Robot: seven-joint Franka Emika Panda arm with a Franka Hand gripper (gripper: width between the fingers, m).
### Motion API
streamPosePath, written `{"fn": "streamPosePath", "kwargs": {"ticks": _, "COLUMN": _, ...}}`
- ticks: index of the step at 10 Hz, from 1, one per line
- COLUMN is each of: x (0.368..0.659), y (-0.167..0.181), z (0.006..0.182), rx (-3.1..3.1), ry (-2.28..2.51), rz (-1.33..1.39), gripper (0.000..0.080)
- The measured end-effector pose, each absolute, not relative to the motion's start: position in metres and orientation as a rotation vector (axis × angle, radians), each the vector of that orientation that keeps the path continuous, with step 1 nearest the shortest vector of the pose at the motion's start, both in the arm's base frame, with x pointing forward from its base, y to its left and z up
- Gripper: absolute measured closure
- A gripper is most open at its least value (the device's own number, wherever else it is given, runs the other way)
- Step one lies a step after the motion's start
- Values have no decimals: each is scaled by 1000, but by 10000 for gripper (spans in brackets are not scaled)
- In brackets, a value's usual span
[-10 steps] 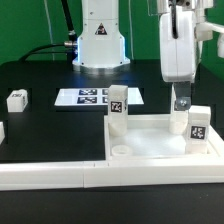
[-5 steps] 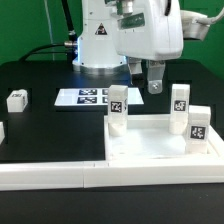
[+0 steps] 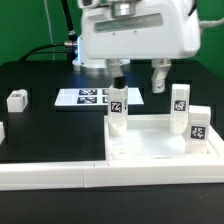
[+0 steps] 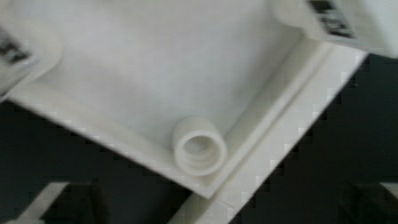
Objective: Assemble square table
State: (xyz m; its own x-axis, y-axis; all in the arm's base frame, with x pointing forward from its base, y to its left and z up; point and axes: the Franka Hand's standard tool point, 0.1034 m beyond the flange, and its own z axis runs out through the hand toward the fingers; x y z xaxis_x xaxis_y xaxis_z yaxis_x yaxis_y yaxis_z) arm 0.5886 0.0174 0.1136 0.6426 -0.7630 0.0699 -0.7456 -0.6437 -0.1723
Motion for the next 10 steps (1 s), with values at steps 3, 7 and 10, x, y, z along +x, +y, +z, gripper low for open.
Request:
{"fn": "streamPosePath", "kwargs": {"ticks": 3, "x": 545, "y": -42, "z": 112, "rx": -2947, "ry": 779, "rz": -238, "gripper": 150}}
{"fn": "streamPosePath", "kwargs": {"ticks": 7, "x": 533, "y": -69, "z": 113, "rx": -3046, "ry": 440, "rz": -242, "gripper": 150}}
{"fn": "streamPosePath", "kwargs": {"ticks": 10, "x": 532, "y": -69, "z": 112, "rx": -3056, "ry": 383, "rz": -226, "gripper": 150}}
